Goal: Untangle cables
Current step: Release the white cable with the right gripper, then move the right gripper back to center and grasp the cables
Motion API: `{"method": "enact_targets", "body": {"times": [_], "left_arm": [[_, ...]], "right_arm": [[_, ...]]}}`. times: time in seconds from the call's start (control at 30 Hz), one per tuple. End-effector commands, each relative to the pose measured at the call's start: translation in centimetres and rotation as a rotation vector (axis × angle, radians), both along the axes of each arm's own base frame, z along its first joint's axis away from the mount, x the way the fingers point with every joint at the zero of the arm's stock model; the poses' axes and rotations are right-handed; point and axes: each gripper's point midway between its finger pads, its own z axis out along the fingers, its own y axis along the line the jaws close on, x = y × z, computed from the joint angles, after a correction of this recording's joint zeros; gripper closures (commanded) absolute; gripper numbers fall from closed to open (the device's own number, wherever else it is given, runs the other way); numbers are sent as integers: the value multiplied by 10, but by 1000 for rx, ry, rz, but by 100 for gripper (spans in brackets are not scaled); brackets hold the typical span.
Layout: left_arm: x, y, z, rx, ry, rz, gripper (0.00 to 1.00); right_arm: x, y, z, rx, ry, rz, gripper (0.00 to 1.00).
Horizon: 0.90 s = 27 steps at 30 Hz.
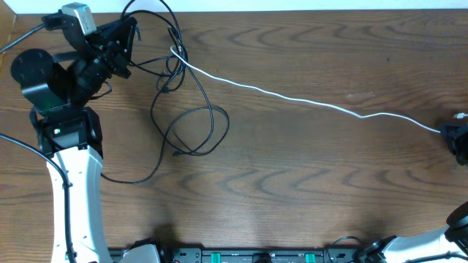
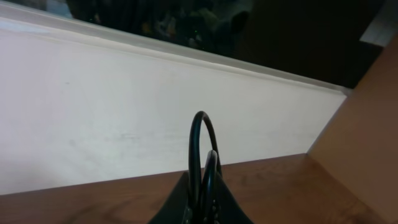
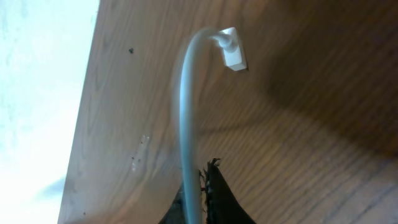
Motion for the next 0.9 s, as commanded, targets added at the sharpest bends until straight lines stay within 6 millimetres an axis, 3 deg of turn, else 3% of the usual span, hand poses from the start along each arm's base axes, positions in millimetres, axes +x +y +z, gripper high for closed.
{"method": "enact_targets", "body": {"times": [0.0, 0.07, 0.1, 0.3, 0.43, 0.53, 0.87], "left_arm": [[1, 6, 8, 25, -32, 38, 92], [1, 6, 8, 25, -32, 38, 93], [1, 6, 8, 25, -32, 38, 93], [0, 4, 7, 18, -27, 21, 93], [-1, -5, 7, 18, -28, -7, 93], [-2, -16, 7, 18, -28, -33, 92], [-8, -60, 14, 23, -61, -140, 92]], "right_arm": [[0, -2, 6, 25, 0, -31, 60], [2, 3, 9, 45, -17, -15, 4], [3, 5, 11, 55, -29, -4, 1], [4, 21, 20, 125, -79, 53, 1], [11, 48, 34, 169, -167, 177, 1], [18, 83, 46, 160, -254, 340, 1], [40, 221, 44, 19, -343, 834, 1]]}}
